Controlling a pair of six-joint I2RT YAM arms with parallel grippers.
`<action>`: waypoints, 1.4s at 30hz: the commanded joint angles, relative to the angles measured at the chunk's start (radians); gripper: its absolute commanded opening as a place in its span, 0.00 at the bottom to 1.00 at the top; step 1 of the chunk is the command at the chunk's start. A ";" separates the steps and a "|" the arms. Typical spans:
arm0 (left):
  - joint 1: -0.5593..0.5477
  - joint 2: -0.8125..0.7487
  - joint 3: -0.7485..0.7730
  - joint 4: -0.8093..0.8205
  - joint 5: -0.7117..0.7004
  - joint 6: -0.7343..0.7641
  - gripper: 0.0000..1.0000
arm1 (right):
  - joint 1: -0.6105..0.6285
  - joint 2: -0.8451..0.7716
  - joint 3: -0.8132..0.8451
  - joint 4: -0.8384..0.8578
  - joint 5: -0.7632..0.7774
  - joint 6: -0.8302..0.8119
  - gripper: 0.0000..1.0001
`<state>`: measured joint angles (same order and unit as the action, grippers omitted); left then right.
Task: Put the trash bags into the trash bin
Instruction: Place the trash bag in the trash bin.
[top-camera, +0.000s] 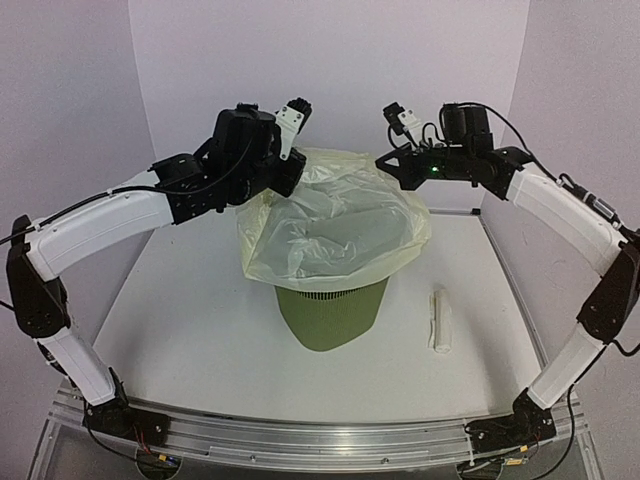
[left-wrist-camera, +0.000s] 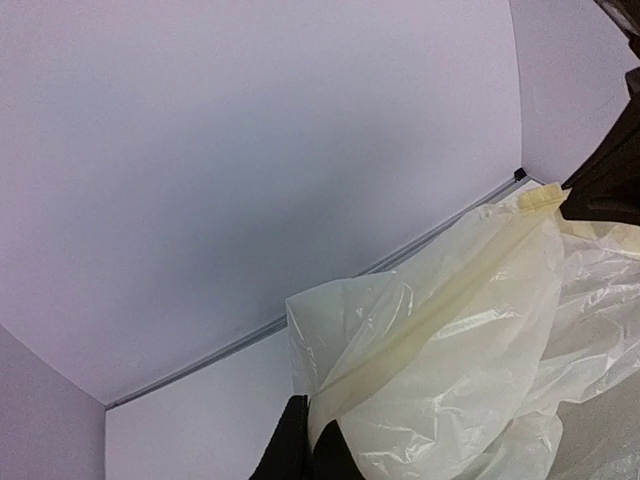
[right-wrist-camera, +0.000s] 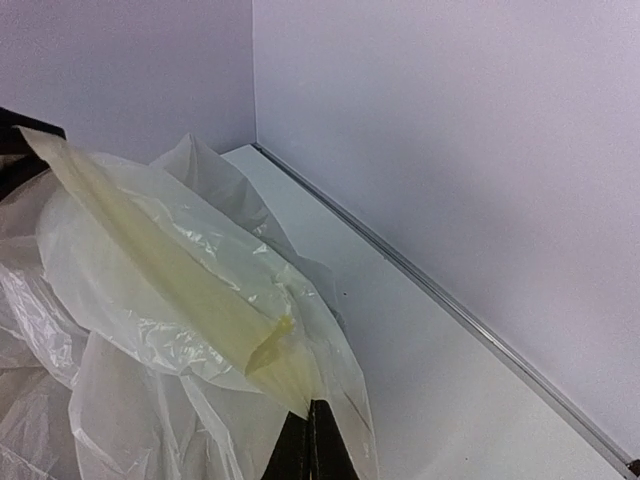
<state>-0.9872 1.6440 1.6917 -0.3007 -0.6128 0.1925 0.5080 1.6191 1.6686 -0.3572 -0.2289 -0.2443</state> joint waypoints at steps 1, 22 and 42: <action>0.146 0.017 0.041 -0.031 0.202 -0.159 0.00 | -0.013 0.072 0.067 0.006 0.101 0.012 0.00; 0.534 0.146 -0.069 -0.057 0.931 -0.497 0.00 | -0.140 0.264 0.036 -0.002 -0.194 0.169 0.00; 0.575 0.104 -0.321 0.153 1.124 -0.524 0.00 | -0.200 0.410 0.069 -0.139 -0.254 0.609 0.00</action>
<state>-0.4758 1.7976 1.4529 -0.0748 0.5636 -0.3404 0.3822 1.9235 1.7638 -0.1682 -0.5652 0.2475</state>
